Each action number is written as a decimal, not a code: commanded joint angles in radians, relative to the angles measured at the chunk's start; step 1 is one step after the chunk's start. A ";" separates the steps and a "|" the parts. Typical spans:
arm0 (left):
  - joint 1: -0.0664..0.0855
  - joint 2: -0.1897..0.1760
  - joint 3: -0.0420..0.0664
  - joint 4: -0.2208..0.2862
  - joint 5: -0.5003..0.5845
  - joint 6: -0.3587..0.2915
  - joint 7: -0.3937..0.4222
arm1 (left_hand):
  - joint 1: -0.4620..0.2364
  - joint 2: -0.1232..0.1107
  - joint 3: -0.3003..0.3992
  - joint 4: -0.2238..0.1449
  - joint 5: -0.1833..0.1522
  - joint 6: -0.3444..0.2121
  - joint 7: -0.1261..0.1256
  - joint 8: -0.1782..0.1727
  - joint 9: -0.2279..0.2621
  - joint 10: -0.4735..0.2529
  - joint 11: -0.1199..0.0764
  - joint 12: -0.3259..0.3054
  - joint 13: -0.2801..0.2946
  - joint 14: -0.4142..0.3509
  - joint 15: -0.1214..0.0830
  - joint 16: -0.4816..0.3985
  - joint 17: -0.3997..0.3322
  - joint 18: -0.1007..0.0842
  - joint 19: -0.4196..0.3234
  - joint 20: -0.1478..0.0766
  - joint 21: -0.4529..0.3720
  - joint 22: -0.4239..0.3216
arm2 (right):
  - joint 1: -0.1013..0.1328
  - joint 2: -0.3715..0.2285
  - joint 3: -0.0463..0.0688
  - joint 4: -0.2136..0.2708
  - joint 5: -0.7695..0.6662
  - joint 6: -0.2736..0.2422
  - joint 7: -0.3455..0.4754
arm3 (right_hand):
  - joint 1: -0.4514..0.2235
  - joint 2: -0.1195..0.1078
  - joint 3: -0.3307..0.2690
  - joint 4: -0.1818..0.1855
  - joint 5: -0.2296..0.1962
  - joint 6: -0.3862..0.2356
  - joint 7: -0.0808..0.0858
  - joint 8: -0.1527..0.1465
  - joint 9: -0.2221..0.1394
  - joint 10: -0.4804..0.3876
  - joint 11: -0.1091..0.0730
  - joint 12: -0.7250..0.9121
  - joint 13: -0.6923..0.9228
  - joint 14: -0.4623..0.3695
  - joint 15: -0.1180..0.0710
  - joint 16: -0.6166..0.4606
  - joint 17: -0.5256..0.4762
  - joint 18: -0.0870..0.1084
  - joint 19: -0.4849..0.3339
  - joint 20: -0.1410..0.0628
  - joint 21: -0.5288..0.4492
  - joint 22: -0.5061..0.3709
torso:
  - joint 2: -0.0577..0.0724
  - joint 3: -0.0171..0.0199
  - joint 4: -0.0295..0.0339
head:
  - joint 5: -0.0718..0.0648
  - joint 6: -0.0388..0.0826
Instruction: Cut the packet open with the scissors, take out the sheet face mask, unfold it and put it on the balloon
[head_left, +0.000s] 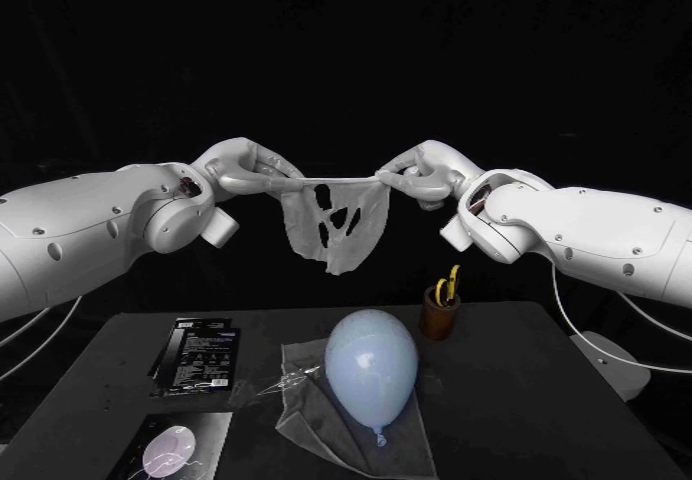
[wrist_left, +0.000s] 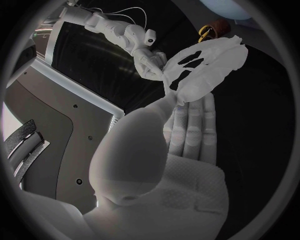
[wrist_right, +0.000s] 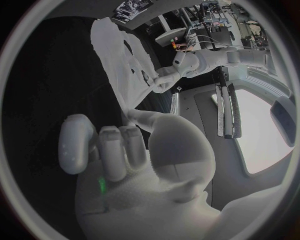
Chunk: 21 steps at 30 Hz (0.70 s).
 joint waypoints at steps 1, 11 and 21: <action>0.003 0.000 0.001 -0.006 -0.059 0.057 -0.005 | -0.007 0.004 -0.001 -0.007 0.007 0.002 0.004 -0.003 0.001 -0.008 0.001 0.007 0.001 0.005 -0.002 -0.004 0.001 -0.009 -0.008 0.001 0.006 0.002 | 0.001 -0.005 0.001 -0.001 0.025 0.009 -0.005 | 0.010 0.003 0.000 0.006 -0.004 0.005 0.001 0.005 0.001 0.100 0.001 0.005 0.255 0.110 -0.002 0.004 0.264 0.006 0.008 -0.002 0.004 0.188 | 0.000 -0.0005 -0.0004 | -0.001 0.000; 0.004 0.016 0.002 -0.042 -0.076 0.029 0.019 | -0.005 0.001 -0.001 -0.011 0.007 -0.002 0.006 -0.009 -0.002 -0.009 0.002 0.006 0.001 0.004 -0.001 -0.008 0.003 -0.009 -0.016 0.001 0.014 0.010 | 0.003 -0.035 0.001 0.064 0.089 0.036 -0.006 | 0.011 0.003 0.000 0.006 -0.004 0.005 0.001 0.005 0.001 0.100 0.001 0.004 0.254 0.110 -0.002 0.004 0.264 0.006 0.007 -0.002 0.003 0.187 | 0.001 -0.0001 -0.0002 | -0.004 -0.001; 0.007 0.023 0.005 -0.064 -0.096 0.000 0.056 | 0.005 -0.005 0.000 -0.023 0.007 0.001 0.009 -0.017 -0.007 -0.012 0.004 0.006 0.003 0.003 -0.001 -0.016 0.006 -0.010 -0.031 0.002 0.032 0.027 | 0.019 -0.063 0.002 0.133 0.109 0.005 -0.003 | 0.012 0.003 0.000 0.007 -0.003 0.006 0.001 0.006 0.001 0.101 0.001 0.006 0.255 0.110 -0.002 0.004 0.264 0.005 0.009 -0.002 0.007 0.188 | -0.002 0.0004 -0.0002 | -0.006 0.000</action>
